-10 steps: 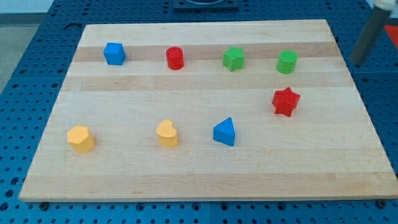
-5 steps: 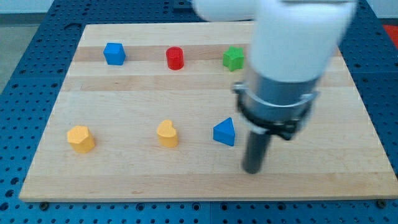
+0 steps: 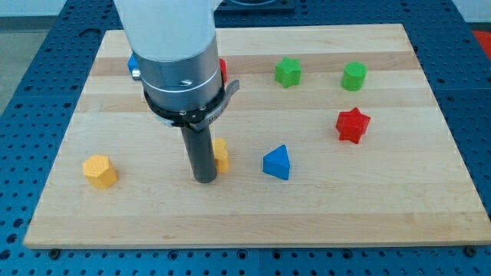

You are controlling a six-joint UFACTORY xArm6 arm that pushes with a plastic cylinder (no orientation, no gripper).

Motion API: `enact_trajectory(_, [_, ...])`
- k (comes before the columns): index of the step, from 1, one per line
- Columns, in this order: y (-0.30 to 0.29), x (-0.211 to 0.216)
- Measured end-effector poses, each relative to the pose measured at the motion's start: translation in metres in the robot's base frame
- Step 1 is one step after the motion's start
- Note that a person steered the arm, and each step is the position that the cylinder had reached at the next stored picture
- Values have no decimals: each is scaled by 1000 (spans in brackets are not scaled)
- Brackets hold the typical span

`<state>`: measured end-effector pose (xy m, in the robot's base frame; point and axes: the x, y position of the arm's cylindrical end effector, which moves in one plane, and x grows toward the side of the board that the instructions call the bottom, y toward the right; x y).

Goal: Move yellow heart to center

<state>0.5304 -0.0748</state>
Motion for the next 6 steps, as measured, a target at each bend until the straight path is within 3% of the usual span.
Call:
enact_trajectory(1, [-4, 10])
enact_trajectory(3, [3, -43])
enact_trajectory(6, [-11, -21])
